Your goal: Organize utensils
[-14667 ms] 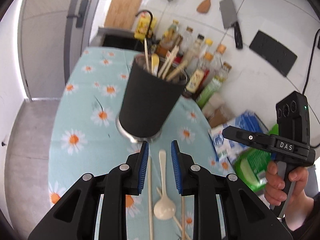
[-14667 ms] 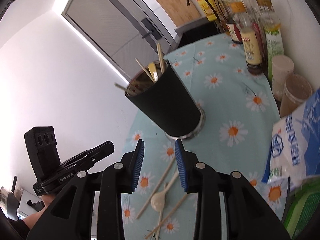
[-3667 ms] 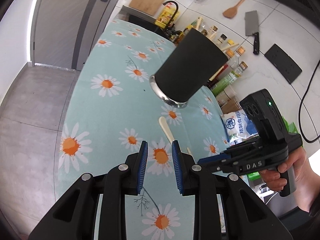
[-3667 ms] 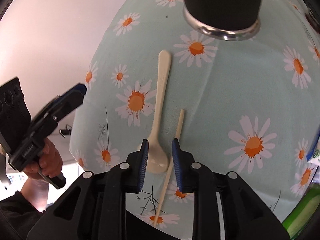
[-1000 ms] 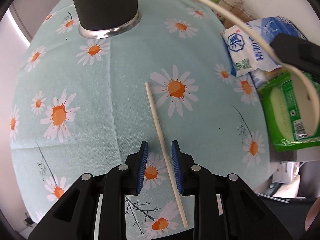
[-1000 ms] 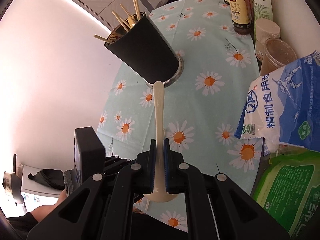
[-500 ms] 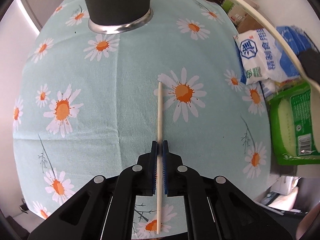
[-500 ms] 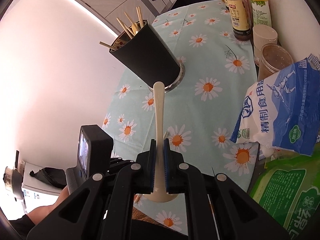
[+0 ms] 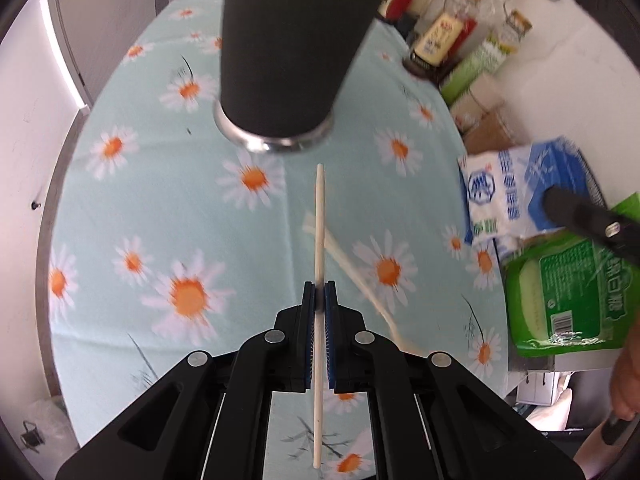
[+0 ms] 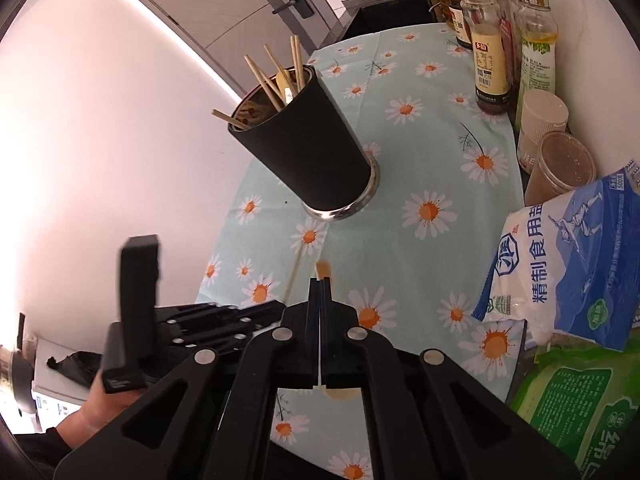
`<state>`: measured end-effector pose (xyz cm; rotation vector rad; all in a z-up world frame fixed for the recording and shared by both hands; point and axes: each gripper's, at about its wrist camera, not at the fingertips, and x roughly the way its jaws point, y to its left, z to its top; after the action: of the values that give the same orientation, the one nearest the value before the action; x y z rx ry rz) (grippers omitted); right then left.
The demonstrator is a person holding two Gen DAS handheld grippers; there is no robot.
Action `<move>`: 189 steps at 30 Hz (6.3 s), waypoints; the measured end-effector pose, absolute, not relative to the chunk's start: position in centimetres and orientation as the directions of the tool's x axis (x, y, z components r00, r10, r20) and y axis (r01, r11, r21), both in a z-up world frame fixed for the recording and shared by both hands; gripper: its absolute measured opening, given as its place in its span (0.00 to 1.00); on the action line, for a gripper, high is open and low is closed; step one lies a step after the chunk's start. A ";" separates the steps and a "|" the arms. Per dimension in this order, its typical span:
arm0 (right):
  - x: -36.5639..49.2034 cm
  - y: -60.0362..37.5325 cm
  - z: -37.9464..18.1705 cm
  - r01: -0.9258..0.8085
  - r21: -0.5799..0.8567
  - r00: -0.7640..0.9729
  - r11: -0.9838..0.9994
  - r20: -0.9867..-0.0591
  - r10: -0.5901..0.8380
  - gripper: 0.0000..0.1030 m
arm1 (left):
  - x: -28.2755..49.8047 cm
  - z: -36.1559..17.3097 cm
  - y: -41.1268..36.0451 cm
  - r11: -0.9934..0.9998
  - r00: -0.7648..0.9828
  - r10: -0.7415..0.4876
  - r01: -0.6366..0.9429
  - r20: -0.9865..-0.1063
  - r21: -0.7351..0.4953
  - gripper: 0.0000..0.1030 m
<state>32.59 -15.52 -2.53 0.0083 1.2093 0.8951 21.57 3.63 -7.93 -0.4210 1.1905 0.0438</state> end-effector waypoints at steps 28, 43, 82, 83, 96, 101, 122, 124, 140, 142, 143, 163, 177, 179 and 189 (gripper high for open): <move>31.7 -10.5 -13.0 -0.510 0.543 -0.270 0.668 -0.838 0.475 0.19 | 19.0 -7.6 8.1 0.896 0.428 -0.328 -0.140 -0.842 -0.421 0.04; 32.7 -10.0 -17.9 -0.494 0.694 -0.456 0.523 -0.720 0.523 0.19 | 16.3 -7.4 8.4 0.887 0.426 -0.288 -0.219 -0.858 -0.406 0.03; 31.5 -8.8 -0.5 -0.637 0.682 0.032 0.359 -0.442 0.896 0.05 | 18.2 0.3 13.8 0.854 0.691 -0.353 -0.038 -0.631 -0.519 0.03; 31.7 -9.0 -0.3 -0.633 0.683 0.056 0.365 -0.429 0.901 0.05 | 18.4 0.9 13.9 0.855 0.702 -0.355 -0.024 -0.618 -0.518 0.04; 37.0 -11.2 4.1 -0.633 0.659 0.277 0.407 -0.298 0.913 0.05 | 22.6 6.6 15.3 0.866 0.822 -0.339 0.083 -0.458 -0.493 0.03; 38.9 -11.3 5.9 -0.641 0.630 0.368 0.438 -0.249 0.896 0.05 | 24.4 8.0 15.9 0.861 0.861 -0.335 0.114 -0.384 -0.495 0.03; 42.7 -6.0 2.1 -0.647 0.471 0.507 0.600 -0.323 0.799 0.05 | 31.0 7.9 15.2 0.905 0.932 -0.263 0.150 -0.248 -0.398 0.04; 42.7 -6.0 1.7 -0.639 0.470 0.514 0.609 -0.329 0.792 0.05 | 31.3 7.3 15.0 0.907 0.930 -0.266 0.153 -0.253 -0.391 0.04; 41.5 -6.4 0.4 -0.605 0.475 0.514 0.639 -0.381 0.769 0.16 | 31.1 4.8 15.0 0.899 0.890 -0.296 0.137 -0.347 -0.415 0.05; 41.1 -6.8 0.7 -0.601 0.480 0.517 0.639 -0.376 0.769 0.16 | 30.6 5.0 15.3 0.896 0.889 -0.301 0.139 -0.345 -0.422 0.05; 40.9 -7.1 0.9 -0.601 0.482 0.518 0.638 -0.373 0.769 0.16 | 30.4 5.1 15.3 0.895 0.888 -0.303 0.141 -0.346 -0.423 0.05; 30.3 -13.3 6.0 -0.628 0.336 0.614 0.702 -0.341 0.712 0.46 | 19.9 7.8 12.8 0.950 0.902 -0.239 0.139 -0.360 -0.281 0.38; 23.3 -18.1 5.5 -0.688 0.203 0.592 0.697 -0.398 0.701 0.89 | 11.1 6.2 7.6 0.975 0.869 -0.145 0.045 -0.473 -0.216 0.58; 22.2 -18.7 5.3 -0.699 0.180 0.590 0.692 -0.402 0.700 0.94 | 10.1 6.0 6.8 0.978 0.868 -0.132 0.034 -0.479 -0.207 0.60; 18.7 -20.9 2.2 -0.714 0.166 0.551 0.680 -0.466 0.692 0.95 | 6.0 3.6 4.1 0.978 0.848 -0.085 -0.030 -0.523 -0.208 0.84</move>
<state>18.70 -20.94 2.19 -0.0451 0.5316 0.8320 5.99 4.05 3.63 -0.2125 0.5588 -0.0291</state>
